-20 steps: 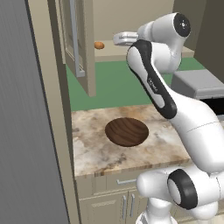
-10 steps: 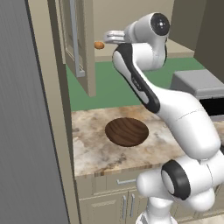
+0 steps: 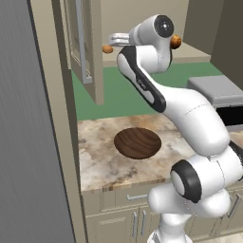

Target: Open the cabinet. Pick the tangerine and orange from the cabinet and place them into the bowl. Then close the cabinet.

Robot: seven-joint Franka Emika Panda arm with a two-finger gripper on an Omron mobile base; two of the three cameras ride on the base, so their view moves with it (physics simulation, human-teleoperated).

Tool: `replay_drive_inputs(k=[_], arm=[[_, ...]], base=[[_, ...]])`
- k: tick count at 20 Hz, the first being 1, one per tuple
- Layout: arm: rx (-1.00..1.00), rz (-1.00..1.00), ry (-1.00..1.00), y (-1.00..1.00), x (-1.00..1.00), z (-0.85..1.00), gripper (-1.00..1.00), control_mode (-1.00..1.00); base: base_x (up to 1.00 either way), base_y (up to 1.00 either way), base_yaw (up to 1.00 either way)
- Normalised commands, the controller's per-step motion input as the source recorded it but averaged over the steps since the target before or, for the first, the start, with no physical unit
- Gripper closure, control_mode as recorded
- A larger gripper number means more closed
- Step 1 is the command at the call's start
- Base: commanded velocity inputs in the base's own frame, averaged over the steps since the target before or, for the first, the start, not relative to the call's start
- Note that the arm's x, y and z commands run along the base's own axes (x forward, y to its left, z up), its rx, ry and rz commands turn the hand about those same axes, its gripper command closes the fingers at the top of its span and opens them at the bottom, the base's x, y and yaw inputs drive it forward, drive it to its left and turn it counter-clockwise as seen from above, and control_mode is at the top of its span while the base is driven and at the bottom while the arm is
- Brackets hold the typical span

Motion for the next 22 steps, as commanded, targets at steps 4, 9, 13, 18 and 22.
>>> replay_drive_inputs(k=[4,9,13,18,22], arm=[[-0.01,0.0,0.01,0.17,0.46,-0.03,-1.0,-1.0],[-0.04,0.0,0.09,0.21,0.42,-0.02,-1.0,-1.0],[-0.04,0.0,0.11,0.1,0.46,-0.06,-1.0,-1.0],[-0.03,0.0,0.06,0.03,0.42,-0.08,-1.0,-1.0],[0.0,0.0,0.0,0.0,0.38,-0.11,-1.0,-1.0]], base=[[0.0,0.0,0.0],[0.0,0.0,0.0],[0.0,0.0,0.0],[0.0,0.0,0.0],[0.0,0.0,0.0]])
